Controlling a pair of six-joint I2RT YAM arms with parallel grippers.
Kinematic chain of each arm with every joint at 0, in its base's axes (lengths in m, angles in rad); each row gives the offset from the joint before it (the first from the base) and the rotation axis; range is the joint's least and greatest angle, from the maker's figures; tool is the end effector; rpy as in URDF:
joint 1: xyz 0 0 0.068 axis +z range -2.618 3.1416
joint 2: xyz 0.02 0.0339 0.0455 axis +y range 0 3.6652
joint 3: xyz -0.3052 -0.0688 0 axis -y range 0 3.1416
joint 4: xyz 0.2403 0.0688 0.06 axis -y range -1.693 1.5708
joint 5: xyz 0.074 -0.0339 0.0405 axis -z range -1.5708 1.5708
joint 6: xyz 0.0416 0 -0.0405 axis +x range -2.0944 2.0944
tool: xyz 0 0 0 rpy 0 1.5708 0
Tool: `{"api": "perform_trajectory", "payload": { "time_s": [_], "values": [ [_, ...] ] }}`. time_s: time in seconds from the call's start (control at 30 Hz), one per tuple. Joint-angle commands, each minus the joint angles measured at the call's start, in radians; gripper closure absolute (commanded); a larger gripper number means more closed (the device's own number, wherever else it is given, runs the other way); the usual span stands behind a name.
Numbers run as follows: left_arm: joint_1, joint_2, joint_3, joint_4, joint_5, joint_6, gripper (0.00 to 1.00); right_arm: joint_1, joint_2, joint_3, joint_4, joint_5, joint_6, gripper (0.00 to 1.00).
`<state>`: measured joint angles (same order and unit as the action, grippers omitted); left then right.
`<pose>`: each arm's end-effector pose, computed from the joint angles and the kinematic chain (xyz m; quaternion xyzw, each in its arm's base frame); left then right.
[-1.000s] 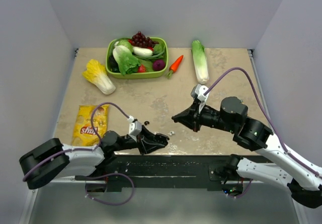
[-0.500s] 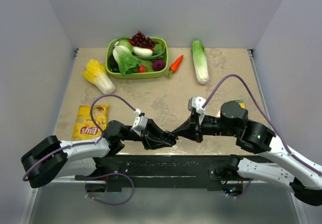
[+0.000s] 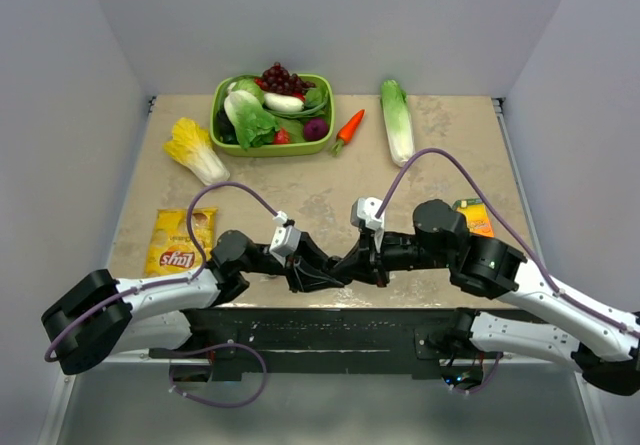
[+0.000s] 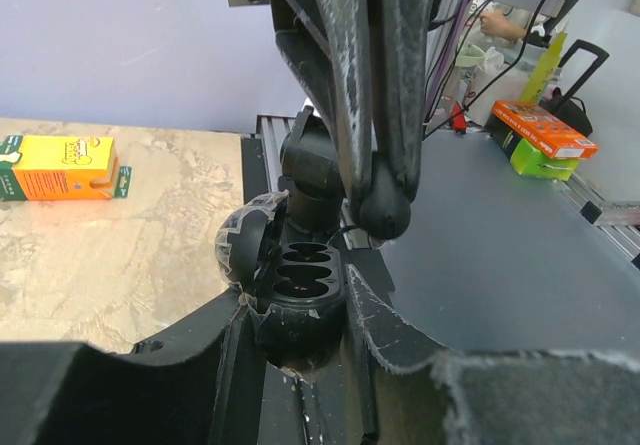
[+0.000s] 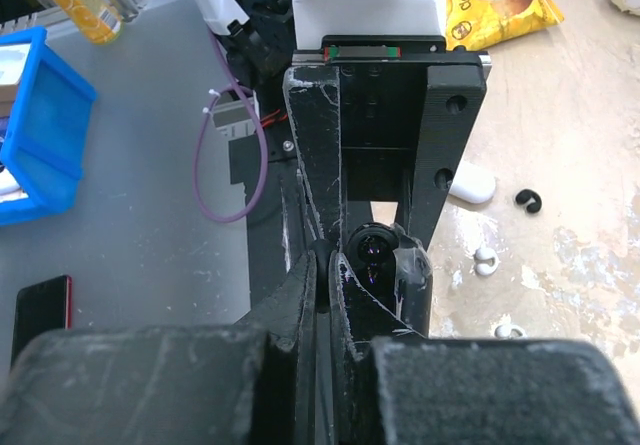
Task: Insert the wireless bluetooth earbuds into the charging case
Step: Place the earbud in the charging case.
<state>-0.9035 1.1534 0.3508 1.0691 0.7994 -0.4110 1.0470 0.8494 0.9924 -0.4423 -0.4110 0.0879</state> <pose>0.1039 -0.1801 0.2885 0.4362 0.4668 -0.6343 0.4353 0.0631 0.1424 0.4032 -0.4709 0.6429 0.4509 0.4019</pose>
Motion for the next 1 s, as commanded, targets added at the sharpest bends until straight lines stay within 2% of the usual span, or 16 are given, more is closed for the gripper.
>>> {"api": "perform_trajectory", "payload": {
  "time_s": [0.0, 0.4, 0.97],
  "values": [
    [0.005, 0.003, 0.048, 0.015, 0.02, 0.028, 1.0, 0.011, 0.016, 0.006, 0.019, 0.024, -0.008, 1.0],
    [0.005, -0.011, 0.042, 0.019, 0.009, 0.031, 1.0, 0.022, 0.027, 0.006, -0.003, 0.159, 0.001, 1.0],
    [0.005, -0.023, 0.06, 0.008, 0.001, 0.041, 1.0, 0.054, 0.042, -0.011, -0.022, 0.189, 0.0, 1.0]
  ]
}}
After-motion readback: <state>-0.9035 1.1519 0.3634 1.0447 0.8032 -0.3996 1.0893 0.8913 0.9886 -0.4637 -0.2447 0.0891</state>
